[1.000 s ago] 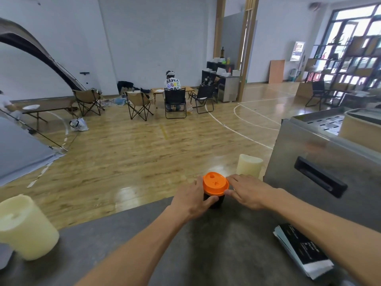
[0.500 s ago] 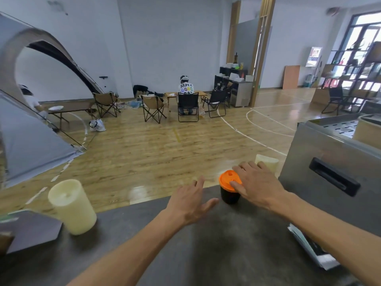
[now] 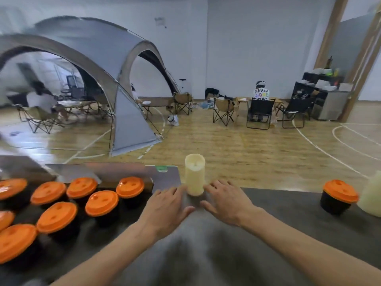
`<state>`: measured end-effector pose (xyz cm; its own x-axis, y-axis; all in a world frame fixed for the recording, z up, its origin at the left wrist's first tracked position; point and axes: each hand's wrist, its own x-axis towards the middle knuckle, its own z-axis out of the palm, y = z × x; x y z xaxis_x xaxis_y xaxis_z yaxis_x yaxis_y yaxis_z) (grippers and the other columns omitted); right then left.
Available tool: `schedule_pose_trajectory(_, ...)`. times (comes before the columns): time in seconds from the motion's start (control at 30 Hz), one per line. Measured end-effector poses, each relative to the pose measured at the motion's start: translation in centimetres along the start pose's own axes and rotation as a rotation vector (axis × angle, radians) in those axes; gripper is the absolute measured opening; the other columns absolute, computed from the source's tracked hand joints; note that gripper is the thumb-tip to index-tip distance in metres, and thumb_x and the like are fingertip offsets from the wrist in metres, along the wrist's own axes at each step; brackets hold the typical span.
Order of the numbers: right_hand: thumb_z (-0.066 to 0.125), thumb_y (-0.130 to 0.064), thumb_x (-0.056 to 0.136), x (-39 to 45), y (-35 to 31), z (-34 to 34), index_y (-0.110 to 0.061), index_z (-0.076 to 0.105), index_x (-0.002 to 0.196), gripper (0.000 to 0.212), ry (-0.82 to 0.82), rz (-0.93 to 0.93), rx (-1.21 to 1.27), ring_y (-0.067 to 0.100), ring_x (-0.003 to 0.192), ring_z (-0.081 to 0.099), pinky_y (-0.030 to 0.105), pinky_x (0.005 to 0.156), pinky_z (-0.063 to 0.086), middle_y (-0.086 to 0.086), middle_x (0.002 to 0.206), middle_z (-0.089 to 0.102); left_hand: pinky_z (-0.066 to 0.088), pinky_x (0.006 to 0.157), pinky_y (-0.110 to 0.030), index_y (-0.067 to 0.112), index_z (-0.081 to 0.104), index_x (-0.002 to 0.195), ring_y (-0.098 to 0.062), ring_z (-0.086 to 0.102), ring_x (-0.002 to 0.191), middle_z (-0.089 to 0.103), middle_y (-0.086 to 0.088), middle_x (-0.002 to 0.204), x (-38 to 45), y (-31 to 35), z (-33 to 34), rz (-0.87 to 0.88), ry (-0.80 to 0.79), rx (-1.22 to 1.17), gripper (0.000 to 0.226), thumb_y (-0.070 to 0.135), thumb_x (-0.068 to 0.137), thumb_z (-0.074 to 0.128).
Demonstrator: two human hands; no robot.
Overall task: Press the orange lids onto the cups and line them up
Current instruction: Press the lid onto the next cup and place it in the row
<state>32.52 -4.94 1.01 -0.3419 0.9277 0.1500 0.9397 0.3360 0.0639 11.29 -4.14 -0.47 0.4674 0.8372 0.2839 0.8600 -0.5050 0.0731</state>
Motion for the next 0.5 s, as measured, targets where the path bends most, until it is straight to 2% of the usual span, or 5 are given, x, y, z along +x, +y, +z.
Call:
schedule_pose_trajectory(0.13, 0.041, -0.055, 0.099, 3.9, -6.9, 1.0, -0.017, 0.053, 0.131, 0.051, -0.027, -0.083, 0.051, 0.029, 0.122, 0.050, 0.042, 0.103, 0.036, 0.009, 0.130, 0.056, 0.037, 0.108, -0.038, 0.023, 0.035, 0.149, -0.019, 0.050, 0.128, 0.054, 0.002, 0.140, -3.4, -6.8, -1.4, -0.123, 0.040, 0.057, 0.072, 0.067, 0.093, 0.042)
schedule_pose_trajectory(0.3, 0.044, -0.060, 0.097, 9.0, -12.2, 2.2, -0.018, 0.053, 0.131, 0.055, -0.098, -0.033, 0.135, 0.029, 0.124, 0.050, 0.044, 0.103, 0.038, 0.009, 0.130, 0.057, 0.034, 0.110, -0.042, 0.017, 0.037, 0.146, -0.025, 0.045, 0.132, 0.052, -0.006, 0.142, -3.6, -13.4, -2.5, -0.270, 0.008, 0.166, 0.079, 0.069, 0.088, 0.049)
schedule_pose_trajectory(0.43, 0.046, -0.056, 0.099, 12.5, -14.2, 3.1, -0.015, 0.027, 0.154, 0.071, -0.189, 0.055, 0.238, 0.035, 0.132, 0.046, 0.048, 0.107, 0.036, 0.015, 0.144, 0.050, 0.036, 0.105, -0.041, 0.016, 0.046, 0.133, -0.026, 0.048, 0.125, 0.057, -0.007, 0.133, -1.9, -16.4, -2.4, -0.352, -0.043, 0.211, 0.082, 0.078, 0.080, 0.051)
schedule_pose_trajectory(0.5, 0.048, -0.047, 0.101, 13.7, -14.7, 3.5, -0.014, 0.021, 0.156, 0.069, -0.230, 0.062, 0.254, 0.036, 0.134, 0.043, 0.048, 0.109, 0.035, 0.014, 0.150, 0.044, 0.037, 0.102, -0.040, 0.016, 0.051, 0.127, -0.026, 0.049, 0.121, 0.059, -0.006, 0.129, -1.0, -17.2, -2.2, -0.361, -0.092, 0.258, 0.089, 0.087, 0.073, 0.047)
